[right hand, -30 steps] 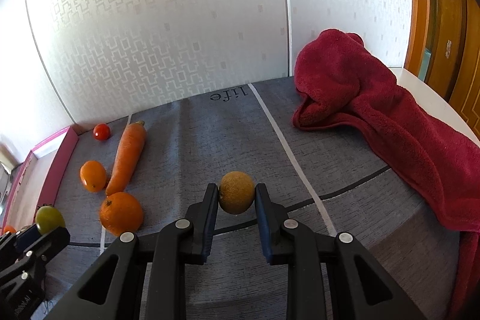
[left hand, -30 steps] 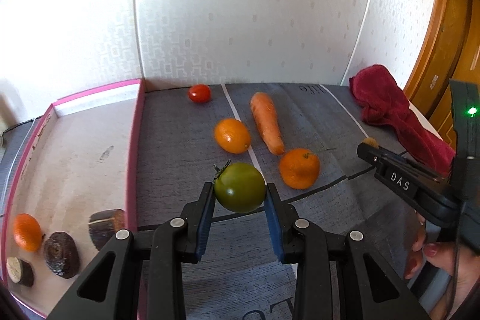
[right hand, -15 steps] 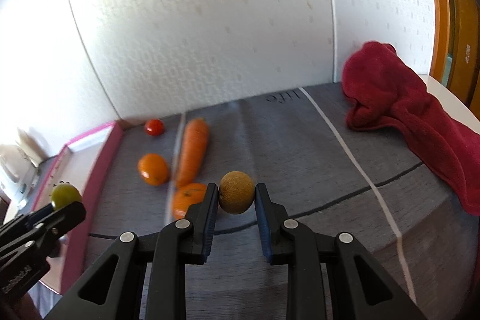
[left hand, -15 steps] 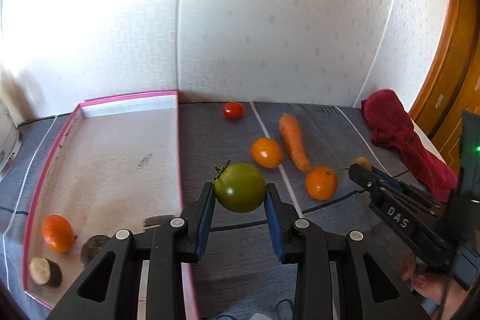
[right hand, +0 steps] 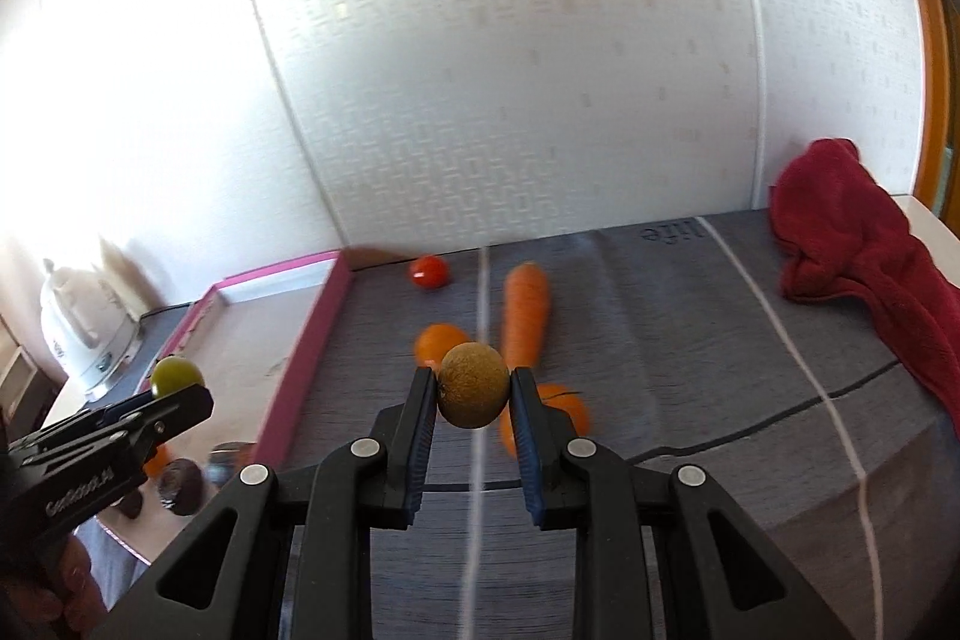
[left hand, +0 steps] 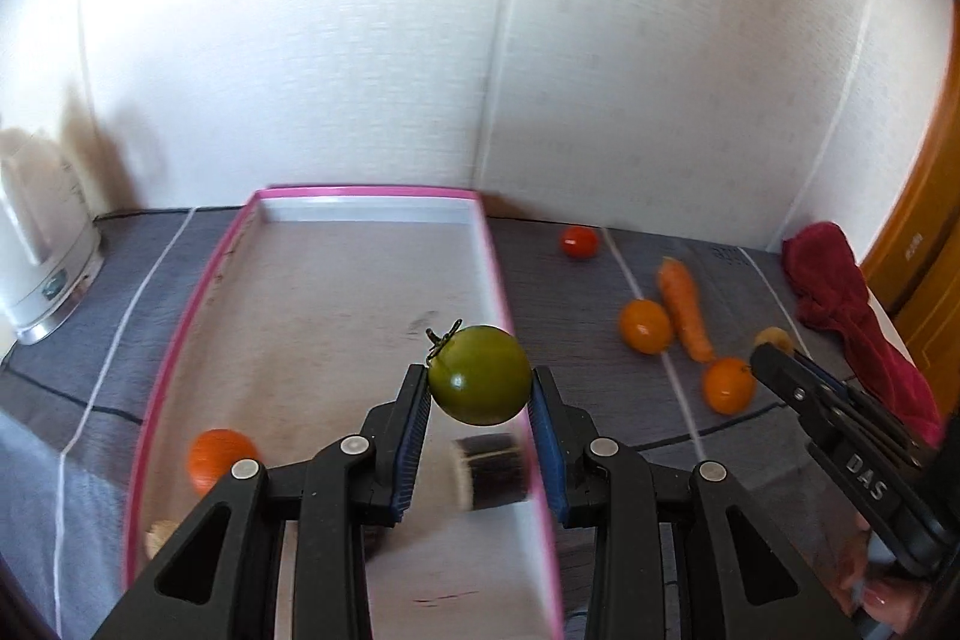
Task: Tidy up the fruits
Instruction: 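Carry the green tomato over the tray and open the left gripper to drop it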
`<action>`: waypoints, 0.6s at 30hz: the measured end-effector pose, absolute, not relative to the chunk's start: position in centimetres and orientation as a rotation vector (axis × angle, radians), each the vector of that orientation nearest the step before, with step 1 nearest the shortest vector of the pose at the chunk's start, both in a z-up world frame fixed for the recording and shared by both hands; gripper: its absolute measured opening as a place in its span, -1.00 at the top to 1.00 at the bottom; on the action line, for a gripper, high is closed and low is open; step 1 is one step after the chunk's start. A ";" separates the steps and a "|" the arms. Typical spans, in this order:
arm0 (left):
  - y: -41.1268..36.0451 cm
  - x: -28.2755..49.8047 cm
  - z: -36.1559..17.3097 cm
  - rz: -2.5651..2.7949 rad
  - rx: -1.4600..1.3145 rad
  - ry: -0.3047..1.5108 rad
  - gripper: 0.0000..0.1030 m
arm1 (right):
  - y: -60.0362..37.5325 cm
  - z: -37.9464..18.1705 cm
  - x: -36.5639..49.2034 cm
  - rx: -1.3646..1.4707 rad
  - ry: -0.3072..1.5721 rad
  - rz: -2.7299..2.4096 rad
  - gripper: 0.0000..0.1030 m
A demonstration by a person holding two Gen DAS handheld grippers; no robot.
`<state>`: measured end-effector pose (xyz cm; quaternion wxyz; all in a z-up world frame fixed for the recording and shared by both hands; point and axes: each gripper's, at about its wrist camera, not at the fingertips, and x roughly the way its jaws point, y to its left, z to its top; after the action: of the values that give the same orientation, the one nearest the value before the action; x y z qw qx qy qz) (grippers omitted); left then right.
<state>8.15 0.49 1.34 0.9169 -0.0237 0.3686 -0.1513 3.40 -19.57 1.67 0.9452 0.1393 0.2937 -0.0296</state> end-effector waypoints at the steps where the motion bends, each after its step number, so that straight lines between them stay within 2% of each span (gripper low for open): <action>1: 0.9 8.3 1.2 -0.307 -0.056 0.764 0.35 | -19.3 1.7 3.4 0.282 0.598 -0.052 0.52; 18: 5.1 11.5 -1.6 -0.211 -0.085 0.856 0.35 | -14.7 1.6 4.4 0.245 0.598 0.097 0.52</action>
<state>11.47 5.12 -1.62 0.9036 -0.0410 0.4140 -0.1021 4.42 -14.70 1.62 0.9471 0.1202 0.2937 0.0477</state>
